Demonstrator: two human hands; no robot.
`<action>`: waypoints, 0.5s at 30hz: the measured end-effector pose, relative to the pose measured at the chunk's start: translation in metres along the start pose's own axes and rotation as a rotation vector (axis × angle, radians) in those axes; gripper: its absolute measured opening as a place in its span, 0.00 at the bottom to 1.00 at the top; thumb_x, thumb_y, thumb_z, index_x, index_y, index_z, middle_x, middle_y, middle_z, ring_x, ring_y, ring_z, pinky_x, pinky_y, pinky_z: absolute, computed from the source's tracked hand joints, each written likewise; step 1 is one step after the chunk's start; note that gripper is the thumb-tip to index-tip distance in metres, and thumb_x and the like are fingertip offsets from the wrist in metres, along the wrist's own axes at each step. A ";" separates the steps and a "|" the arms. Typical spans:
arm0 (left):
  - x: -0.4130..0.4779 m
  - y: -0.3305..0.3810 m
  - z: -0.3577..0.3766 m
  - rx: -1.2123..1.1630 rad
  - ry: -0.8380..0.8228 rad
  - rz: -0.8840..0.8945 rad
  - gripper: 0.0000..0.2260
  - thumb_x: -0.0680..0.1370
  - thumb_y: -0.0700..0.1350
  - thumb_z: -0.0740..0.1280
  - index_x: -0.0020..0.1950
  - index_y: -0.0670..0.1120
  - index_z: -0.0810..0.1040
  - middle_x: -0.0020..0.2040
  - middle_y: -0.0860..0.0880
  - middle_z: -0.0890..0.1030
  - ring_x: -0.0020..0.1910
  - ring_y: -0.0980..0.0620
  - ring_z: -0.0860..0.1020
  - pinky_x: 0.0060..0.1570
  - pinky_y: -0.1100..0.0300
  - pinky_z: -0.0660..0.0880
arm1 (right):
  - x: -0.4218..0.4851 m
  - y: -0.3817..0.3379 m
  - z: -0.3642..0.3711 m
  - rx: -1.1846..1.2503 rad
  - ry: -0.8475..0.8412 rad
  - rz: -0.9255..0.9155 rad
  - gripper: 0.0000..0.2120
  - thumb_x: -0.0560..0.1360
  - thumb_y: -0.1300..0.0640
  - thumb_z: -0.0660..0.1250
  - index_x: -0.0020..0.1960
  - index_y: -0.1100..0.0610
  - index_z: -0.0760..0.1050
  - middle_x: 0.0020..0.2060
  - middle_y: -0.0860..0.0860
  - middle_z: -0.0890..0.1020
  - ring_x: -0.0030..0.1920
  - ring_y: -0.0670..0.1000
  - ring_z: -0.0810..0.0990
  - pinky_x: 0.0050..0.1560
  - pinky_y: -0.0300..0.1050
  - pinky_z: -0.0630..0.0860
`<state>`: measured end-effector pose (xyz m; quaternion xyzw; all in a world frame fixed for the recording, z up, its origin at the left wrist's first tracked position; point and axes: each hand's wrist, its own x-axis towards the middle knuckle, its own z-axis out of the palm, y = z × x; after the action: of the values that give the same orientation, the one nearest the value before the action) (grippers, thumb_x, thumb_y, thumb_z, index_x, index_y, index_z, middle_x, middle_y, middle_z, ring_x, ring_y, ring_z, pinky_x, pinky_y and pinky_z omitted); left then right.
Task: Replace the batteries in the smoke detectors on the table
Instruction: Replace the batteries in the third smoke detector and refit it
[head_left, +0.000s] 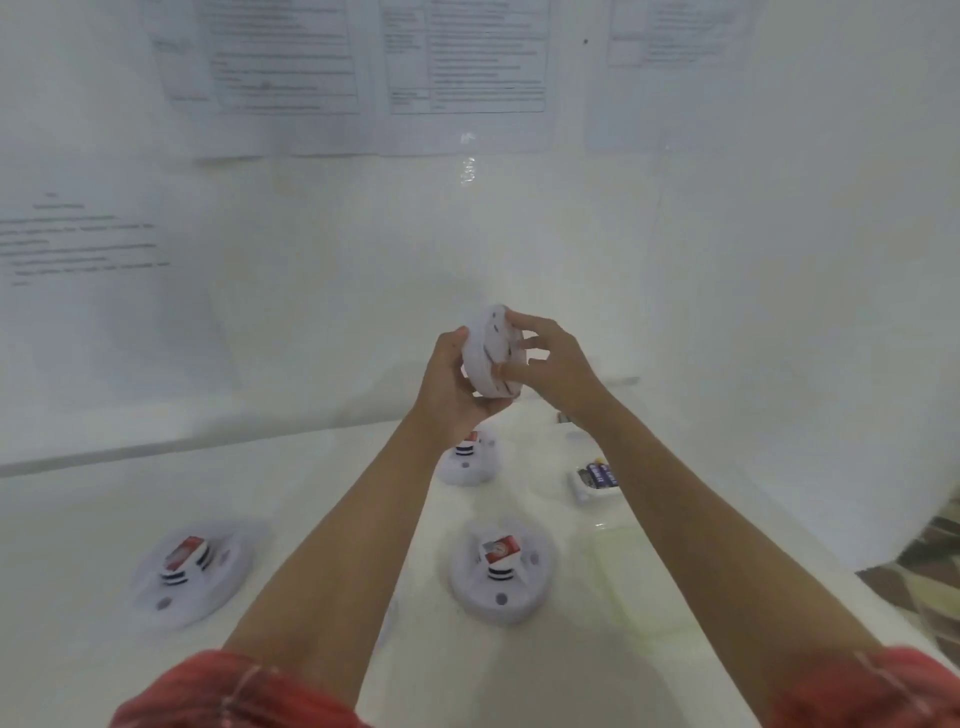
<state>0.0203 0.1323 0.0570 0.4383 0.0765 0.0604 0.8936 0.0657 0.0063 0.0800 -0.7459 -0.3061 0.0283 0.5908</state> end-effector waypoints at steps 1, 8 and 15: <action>0.003 -0.007 0.011 -0.048 -0.038 -0.021 0.21 0.77 0.54 0.56 0.64 0.43 0.73 0.59 0.40 0.77 0.56 0.42 0.74 0.60 0.48 0.70 | 0.000 0.006 -0.013 -0.030 -0.005 -0.014 0.29 0.67 0.66 0.72 0.67 0.55 0.70 0.61 0.50 0.71 0.56 0.47 0.72 0.53 0.39 0.74; 0.027 -0.064 0.065 -0.065 -0.019 -0.010 0.20 0.78 0.56 0.52 0.56 0.46 0.77 0.53 0.43 0.80 0.52 0.44 0.77 0.53 0.45 0.72 | 0.001 0.041 -0.086 -0.277 -0.099 -0.112 0.30 0.65 0.62 0.76 0.65 0.56 0.71 0.54 0.49 0.71 0.54 0.45 0.70 0.54 0.36 0.65; 0.031 -0.087 0.079 -0.008 0.102 -0.029 0.20 0.78 0.57 0.50 0.53 0.48 0.77 0.50 0.45 0.80 0.49 0.46 0.77 0.49 0.48 0.72 | -0.002 0.065 -0.099 -0.338 -0.099 -0.157 0.30 0.61 0.58 0.78 0.61 0.56 0.73 0.48 0.49 0.72 0.48 0.47 0.71 0.46 0.32 0.67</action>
<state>0.0692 0.0236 0.0330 0.4297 0.1278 0.0701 0.8911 0.1318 -0.0876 0.0507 -0.8061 -0.3926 -0.0329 0.4416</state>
